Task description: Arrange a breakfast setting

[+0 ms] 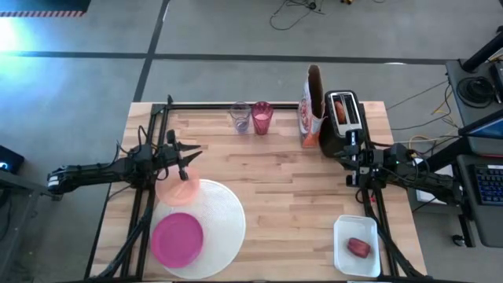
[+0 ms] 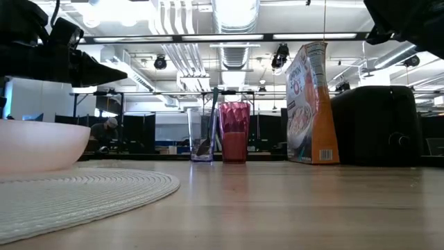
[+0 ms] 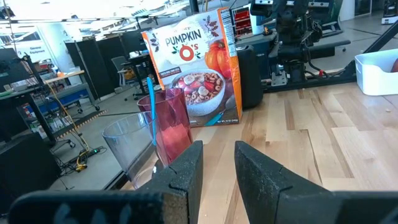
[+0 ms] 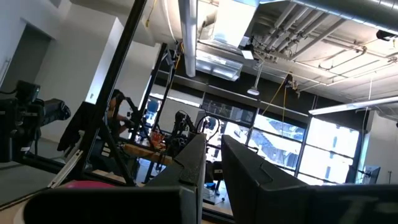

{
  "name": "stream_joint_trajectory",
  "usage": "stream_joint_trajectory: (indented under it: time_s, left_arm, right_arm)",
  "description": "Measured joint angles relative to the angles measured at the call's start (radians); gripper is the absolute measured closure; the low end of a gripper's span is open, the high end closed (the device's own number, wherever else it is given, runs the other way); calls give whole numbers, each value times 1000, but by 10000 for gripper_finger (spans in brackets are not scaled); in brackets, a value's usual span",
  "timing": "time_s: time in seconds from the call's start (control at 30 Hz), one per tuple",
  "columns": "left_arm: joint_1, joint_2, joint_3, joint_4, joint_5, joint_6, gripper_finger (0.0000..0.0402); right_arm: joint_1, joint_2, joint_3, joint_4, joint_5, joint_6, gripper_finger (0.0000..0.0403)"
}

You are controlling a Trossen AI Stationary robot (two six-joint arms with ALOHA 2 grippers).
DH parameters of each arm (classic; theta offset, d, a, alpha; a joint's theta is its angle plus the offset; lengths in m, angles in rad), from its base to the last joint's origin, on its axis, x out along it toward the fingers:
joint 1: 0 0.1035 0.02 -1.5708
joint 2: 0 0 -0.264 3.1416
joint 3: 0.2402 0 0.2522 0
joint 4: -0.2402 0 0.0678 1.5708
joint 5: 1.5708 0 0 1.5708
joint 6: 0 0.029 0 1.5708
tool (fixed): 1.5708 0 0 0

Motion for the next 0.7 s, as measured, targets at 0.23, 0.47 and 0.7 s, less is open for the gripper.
stream_joint_trajectory:
  time_s: [0.23, 0.47, 0.7]
  left_arm:
    - [0, 0, 0, 0, 0, 0, 325]
    - [0, 0, 0, 0, 0, 0, 325]
    - [0, 0, 0, 2, 0, 12, 325]
  right_arm:
    - [0, 0, 0, 0, 0, 0, 360]
    - [0, 0, 0, 0, 0, 0, 360]
    - [0, 0, 0, 0, 0, 0, 360]
